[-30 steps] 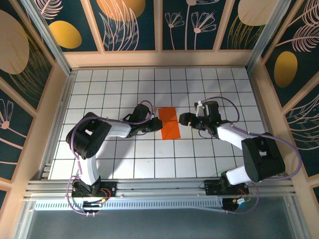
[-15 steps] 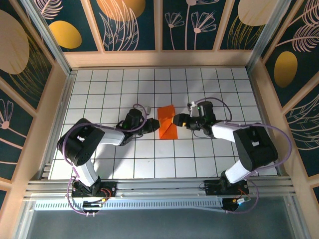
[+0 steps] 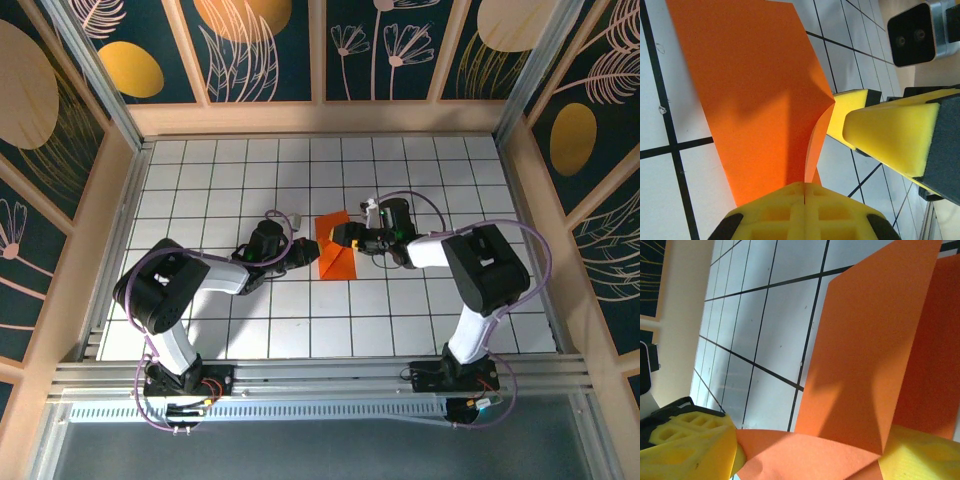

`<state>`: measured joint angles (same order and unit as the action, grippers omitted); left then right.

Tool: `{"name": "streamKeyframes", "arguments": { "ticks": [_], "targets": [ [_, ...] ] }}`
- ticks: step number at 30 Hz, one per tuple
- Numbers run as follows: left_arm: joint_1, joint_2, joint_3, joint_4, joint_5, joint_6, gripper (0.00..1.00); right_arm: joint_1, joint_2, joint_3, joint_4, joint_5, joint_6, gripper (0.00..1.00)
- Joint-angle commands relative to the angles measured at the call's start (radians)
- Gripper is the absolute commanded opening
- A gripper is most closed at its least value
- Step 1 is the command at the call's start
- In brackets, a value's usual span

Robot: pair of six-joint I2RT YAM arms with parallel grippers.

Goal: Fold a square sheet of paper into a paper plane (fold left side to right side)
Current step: Turn over the paper at the center of the table.

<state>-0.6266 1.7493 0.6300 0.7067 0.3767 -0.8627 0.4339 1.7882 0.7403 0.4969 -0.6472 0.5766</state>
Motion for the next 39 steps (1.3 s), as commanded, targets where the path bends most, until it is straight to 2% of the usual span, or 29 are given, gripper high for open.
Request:
{"name": "streamKeyframes", "arguments": {
  "ticks": [1,18,23,30,39],
  "targets": [
    [0.004,0.008,-0.004,0.027,-0.019,-0.011,0.00,0.013,0.007,0.028,0.062,-0.022,0.023,0.72],
    [0.004,0.076,0.010,0.027,-0.028,-0.035,0.02,0.041,0.058,0.037,0.046,0.028,0.008,0.56],
    [0.004,0.088,0.016,0.019,-0.031,-0.035,0.09,0.058,0.065,0.046,0.031,0.054,-0.013,0.49],
    [0.005,0.064,0.004,0.019,-0.058,-0.058,0.23,0.065,0.059,0.051,0.014,0.081,-0.033,0.33],
    [0.020,-0.094,-0.029,-0.013,-0.120,-0.071,0.51,0.054,-0.071,0.054,-0.007,0.120,-0.076,0.02]
  ]
}}
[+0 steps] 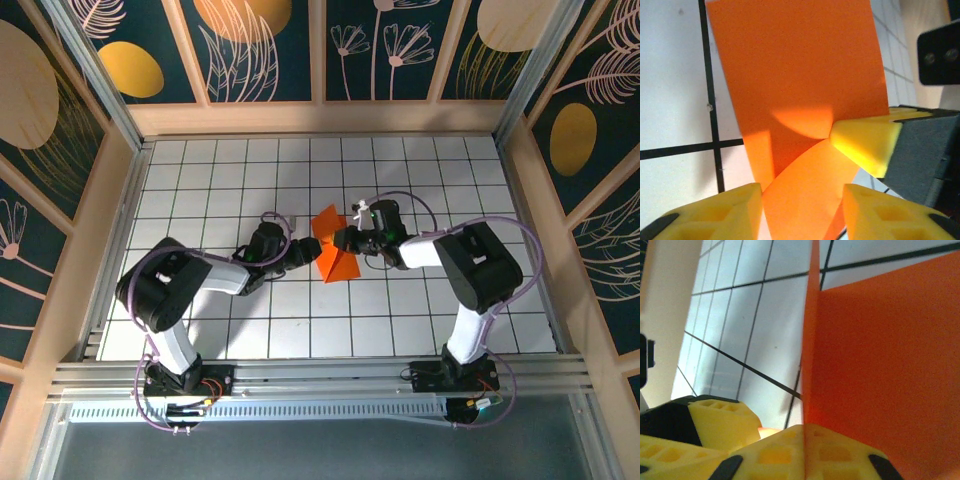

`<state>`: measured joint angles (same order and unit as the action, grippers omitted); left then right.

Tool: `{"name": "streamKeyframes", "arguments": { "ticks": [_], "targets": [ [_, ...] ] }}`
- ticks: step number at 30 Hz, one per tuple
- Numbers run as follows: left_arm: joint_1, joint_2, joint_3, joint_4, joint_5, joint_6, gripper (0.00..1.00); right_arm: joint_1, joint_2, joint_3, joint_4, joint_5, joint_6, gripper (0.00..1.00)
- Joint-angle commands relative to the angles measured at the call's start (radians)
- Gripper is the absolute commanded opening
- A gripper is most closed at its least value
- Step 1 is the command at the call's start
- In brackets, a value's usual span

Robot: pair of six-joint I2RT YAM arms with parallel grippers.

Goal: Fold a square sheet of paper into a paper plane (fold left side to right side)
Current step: Turn over the paper at the center of the table.

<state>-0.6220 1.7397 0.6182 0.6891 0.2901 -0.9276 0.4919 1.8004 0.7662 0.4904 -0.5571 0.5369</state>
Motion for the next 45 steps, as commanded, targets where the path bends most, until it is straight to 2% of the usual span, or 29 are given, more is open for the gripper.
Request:
{"name": "streamKeyframes", "arguments": {
  "ticks": [1,5,10,15,19,25,33,40,45],
  "targets": [
    [0.022,-0.107,-0.021,0.002,-0.038,-0.009,0.54,-0.009,-0.108,0.026,0.000,0.034,-0.039,0.00],
    [0.049,-0.211,-0.034,-0.018,-0.037,-0.012,0.65,-0.041,-0.206,0.027,0.004,0.029,-0.052,0.00],
    [0.082,-0.318,-0.031,-0.009,0.016,-0.012,0.80,-0.101,-0.333,0.005,0.079,-0.026,-0.011,0.00],
    [0.085,-0.385,-0.040,0.165,0.098,-0.053,0.96,-0.174,-0.440,-0.030,0.237,-0.109,0.132,0.00],
    [0.084,-0.356,-0.020,0.332,0.195,-0.136,0.97,-0.186,-0.479,-0.020,0.291,-0.150,0.215,0.00],
    [0.071,-0.248,0.036,0.540,0.304,-0.262,0.96,-0.180,-0.471,-0.027,0.407,-0.209,0.349,0.00],
    [0.015,-0.135,0.118,0.602,0.325,-0.311,0.92,-0.147,-0.442,-0.027,0.442,-0.230,0.383,0.00],
    [0.011,-0.090,0.134,0.667,0.310,-0.368,0.75,-0.142,-0.431,-0.038,0.452,-0.230,0.388,0.00],
    [0.009,-0.088,0.133,0.680,0.300,-0.380,0.54,-0.142,-0.422,-0.044,0.450,-0.231,0.391,0.00]
  ]
}}
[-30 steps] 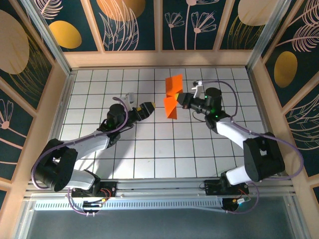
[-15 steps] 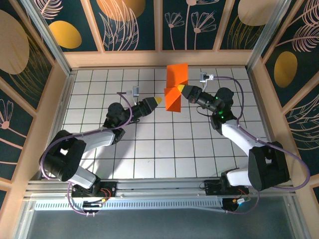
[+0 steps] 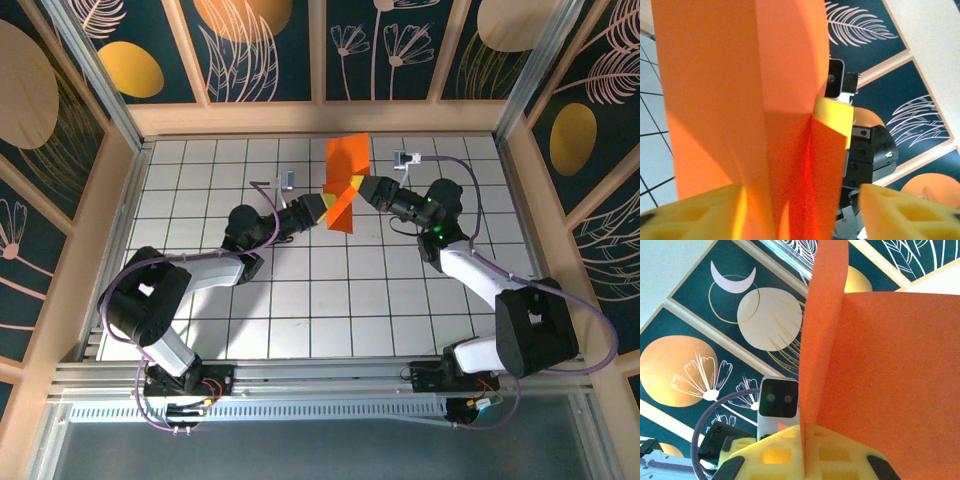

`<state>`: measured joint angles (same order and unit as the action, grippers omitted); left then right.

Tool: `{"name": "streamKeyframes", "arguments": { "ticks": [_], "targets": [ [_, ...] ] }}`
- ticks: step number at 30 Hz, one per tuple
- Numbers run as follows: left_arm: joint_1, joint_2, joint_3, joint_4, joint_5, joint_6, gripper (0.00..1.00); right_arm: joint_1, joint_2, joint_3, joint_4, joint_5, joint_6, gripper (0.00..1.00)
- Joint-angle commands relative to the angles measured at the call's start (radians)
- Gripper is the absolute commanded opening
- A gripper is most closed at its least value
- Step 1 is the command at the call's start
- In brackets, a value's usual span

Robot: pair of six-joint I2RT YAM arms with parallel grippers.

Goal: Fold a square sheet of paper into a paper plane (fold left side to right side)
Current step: Turn over the paper at the center of the table.

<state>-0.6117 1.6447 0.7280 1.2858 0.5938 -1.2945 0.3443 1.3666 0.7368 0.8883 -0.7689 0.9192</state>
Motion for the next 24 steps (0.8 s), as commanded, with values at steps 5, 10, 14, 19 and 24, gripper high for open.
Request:
{"name": "streamKeyframes", "arguments": {
  "ticks": [5,10,14,19,24],
  "targets": [
    [-0.001,0.003,0.017,0.071,-0.017,-0.011,0.31,0.006,0.015,-0.024,0.060,-0.017,0.013,0.04],
    [-0.002,-0.002,0.013,0.043,-0.024,0.003,0.12,0.005,0.009,-0.027,0.054,-0.015,0.005,0.13],
    [-0.002,-0.019,0.009,-0.008,-0.028,0.031,0.06,0.003,-0.007,-0.023,0.005,-0.008,-0.032,0.22],
    [-0.001,-0.073,0.004,-0.162,-0.041,0.126,0.00,-0.007,-0.066,-0.015,-0.171,0.044,-0.148,0.35],
    [-0.001,-0.161,0.038,-0.489,-0.091,0.317,0.00,-0.010,-0.168,0.002,-0.448,0.201,-0.346,0.53]
  ]
}}
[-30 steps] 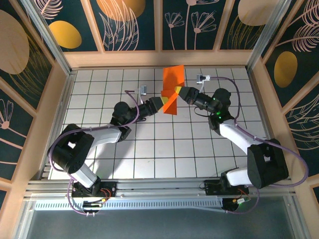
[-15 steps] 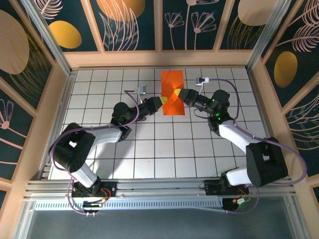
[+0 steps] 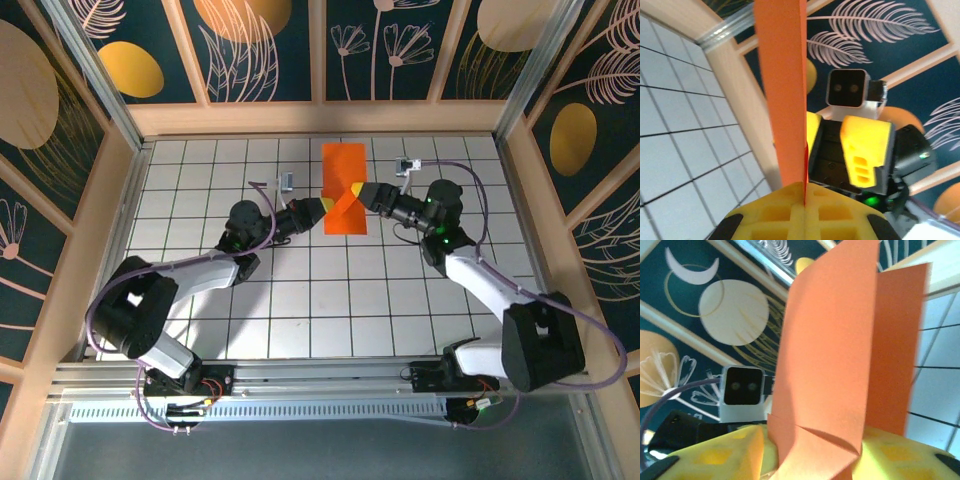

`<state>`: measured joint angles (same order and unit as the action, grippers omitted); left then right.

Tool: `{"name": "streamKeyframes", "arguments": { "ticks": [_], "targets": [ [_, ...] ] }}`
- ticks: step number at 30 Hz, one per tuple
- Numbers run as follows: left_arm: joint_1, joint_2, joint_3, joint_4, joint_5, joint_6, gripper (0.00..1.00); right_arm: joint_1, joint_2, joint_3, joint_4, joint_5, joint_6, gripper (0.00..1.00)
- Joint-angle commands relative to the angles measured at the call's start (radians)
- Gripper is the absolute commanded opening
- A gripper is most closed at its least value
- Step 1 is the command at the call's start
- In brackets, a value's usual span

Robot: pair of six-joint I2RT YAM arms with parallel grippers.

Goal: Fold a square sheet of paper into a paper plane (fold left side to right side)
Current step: Turn over the paper at the center of the table.

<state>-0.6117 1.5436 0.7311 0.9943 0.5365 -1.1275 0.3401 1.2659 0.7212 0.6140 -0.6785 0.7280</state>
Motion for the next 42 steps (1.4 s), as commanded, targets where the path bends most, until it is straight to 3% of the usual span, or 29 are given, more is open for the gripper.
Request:
{"name": "streamKeyframes", "arguments": {
  "ticks": [1,8,16,23,28,37,42],
  "targets": [
    [-0.002,-0.081,0.047,-0.274,-0.050,0.196,0.00,-0.006,-0.088,0.020,-0.226,0.156,-0.192,0.57],
    [-0.009,-0.187,0.177,-0.853,-0.277,0.506,0.00,-0.010,-0.181,0.029,-0.464,0.424,-0.355,0.80],
    [-0.087,-0.190,0.332,-1.255,-0.600,0.628,0.00,-0.015,-0.208,-0.003,-0.538,0.601,-0.361,0.97],
    [-0.205,-0.061,0.499,-1.583,-0.920,0.608,0.00,-0.031,-0.195,-0.008,-0.599,0.679,-0.352,0.99],
    [-0.284,0.101,0.628,-1.799,-1.103,0.511,0.00,-0.070,-0.200,-0.021,-0.628,0.691,-0.337,0.99],
    [-0.384,0.434,0.828,-2.038,-1.242,0.317,0.00,-0.131,-0.206,-0.055,-0.627,0.663,-0.334,0.99],
    [-0.396,0.529,0.865,-2.016,-1.176,0.289,0.00,-0.157,-0.206,-0.068,-0.625,0.639,-0.337,0.99]
  ]
}}
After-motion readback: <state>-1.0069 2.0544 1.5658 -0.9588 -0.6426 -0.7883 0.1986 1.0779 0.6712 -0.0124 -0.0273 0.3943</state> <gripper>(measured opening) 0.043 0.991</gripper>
